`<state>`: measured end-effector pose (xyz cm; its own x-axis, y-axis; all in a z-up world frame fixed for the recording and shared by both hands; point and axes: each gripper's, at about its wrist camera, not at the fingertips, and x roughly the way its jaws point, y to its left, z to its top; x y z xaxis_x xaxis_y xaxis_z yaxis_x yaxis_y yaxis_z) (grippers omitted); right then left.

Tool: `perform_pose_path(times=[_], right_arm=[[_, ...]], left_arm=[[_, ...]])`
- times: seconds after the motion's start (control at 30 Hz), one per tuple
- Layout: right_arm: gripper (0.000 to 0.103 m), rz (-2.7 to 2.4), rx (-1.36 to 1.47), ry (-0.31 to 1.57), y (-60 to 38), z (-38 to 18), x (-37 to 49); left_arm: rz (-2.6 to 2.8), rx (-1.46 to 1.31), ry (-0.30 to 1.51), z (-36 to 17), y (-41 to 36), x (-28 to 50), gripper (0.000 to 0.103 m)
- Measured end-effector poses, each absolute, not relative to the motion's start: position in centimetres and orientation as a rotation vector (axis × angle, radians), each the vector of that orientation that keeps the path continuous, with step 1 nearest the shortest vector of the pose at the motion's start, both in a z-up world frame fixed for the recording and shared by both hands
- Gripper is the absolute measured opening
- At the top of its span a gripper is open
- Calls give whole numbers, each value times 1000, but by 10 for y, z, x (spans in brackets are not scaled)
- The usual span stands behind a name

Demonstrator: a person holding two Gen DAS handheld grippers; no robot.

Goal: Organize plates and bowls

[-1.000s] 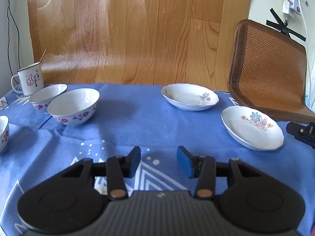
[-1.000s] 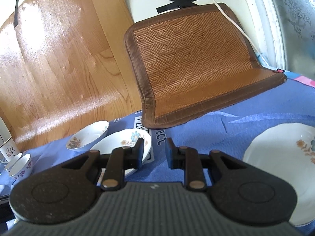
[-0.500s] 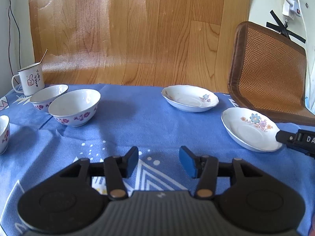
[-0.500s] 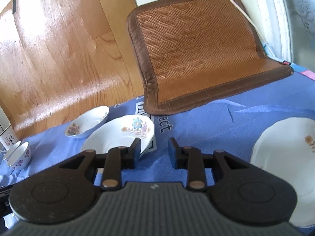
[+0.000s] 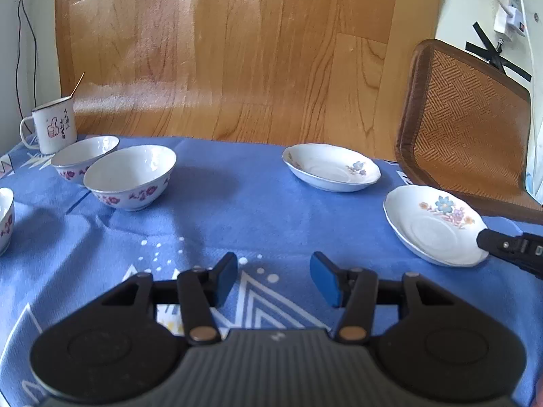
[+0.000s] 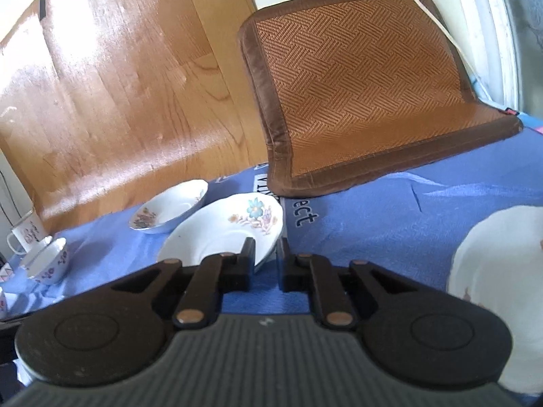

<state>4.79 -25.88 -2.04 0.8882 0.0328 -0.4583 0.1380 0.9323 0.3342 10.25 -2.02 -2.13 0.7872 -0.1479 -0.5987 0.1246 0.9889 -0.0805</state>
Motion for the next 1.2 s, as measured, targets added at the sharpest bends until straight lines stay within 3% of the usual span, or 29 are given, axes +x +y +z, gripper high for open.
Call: perform_pose_path(times=[0.23, 0.53, 0.87, 1.03, 1.13, 1.2], right_arm=[[11, 73, 529, 444, -278, -21, 43], [2, 161, 963, 577, -307, -32, 35], [8, -14, 387, 492, -255, 23, 22], [8, -55, 385, 566, -271, 1, 55], [8, -34, 406, 614, -267, -9, 71], [9, -36, 408, 618, -263, -11, 75]], left_arm=[[-163, -119, 614, -18, -7, 99, 51], [-251, -183, 634, -11, -4, 98, 51], [-366, -172, 763, 4, -33, 129, 50], [-382, -158, 827, -4, -62, 150, 45], [-357, -157, 851, -10, -70, 160, 32], [-387, -194, 872, -14, -71, 164, 11]])
